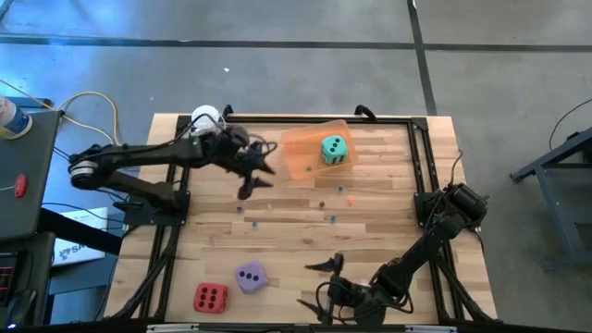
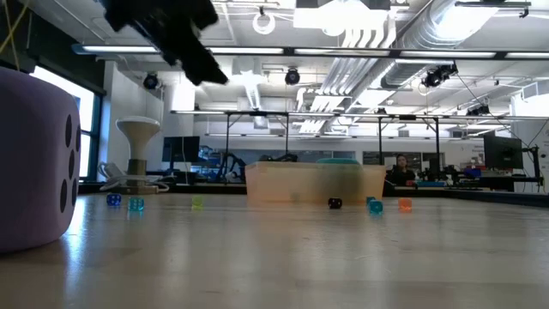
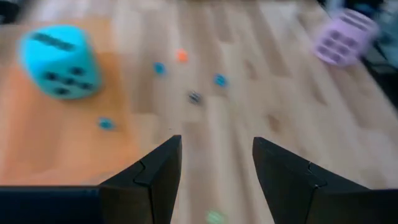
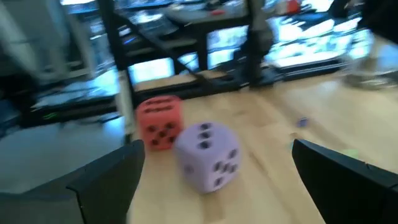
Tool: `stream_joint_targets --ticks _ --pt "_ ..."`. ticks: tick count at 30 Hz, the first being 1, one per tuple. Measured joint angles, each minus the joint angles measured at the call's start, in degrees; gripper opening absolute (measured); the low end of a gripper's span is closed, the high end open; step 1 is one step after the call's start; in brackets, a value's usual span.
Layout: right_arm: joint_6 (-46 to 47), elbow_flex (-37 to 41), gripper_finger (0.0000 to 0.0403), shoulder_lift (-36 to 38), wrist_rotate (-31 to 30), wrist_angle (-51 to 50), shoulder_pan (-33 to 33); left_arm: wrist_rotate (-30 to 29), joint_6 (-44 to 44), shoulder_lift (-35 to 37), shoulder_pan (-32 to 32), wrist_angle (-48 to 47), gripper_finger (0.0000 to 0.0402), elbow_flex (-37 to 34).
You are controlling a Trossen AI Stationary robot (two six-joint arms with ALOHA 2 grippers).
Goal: Pick & Place Dice
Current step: Put the purple die into the orange bin
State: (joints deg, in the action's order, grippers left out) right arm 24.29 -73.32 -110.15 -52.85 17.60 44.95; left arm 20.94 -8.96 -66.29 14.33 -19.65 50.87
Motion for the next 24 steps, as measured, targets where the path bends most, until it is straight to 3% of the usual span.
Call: stream_joint_targets --ticks 6,14,18,21,24 --pt "-1.8 0.0 0.0400 0.0 10.1 0.6 -2.2 -3.6 2.8 6.9 -13.9 -6.6 0.0191 0.0" --pt "-0.8 0.0 0.0400 0.0 14.1 0.7 -4.8 -23.2 11.0 9.2 -36.8 -11.7 0.0191 0.0" --pt "-0.6 0.0 0.0400 0.0 18.6 1.0 -6.1 -34.0 19.7 7.4 -48.4 -12.5 0.0191 0.0" --pt "0.1 0.0 0.0400 0.0 20.7 1.6 -6.8 -42.6 21.5 5.1 -56.2 -12.0 0.0191 0.0" --pt "0.8 0.0 0.0400 0.0 21.5 1.5 -7.1 -46.1 21.4 2.3 -62.0 -10.0 0.0191 0.0"
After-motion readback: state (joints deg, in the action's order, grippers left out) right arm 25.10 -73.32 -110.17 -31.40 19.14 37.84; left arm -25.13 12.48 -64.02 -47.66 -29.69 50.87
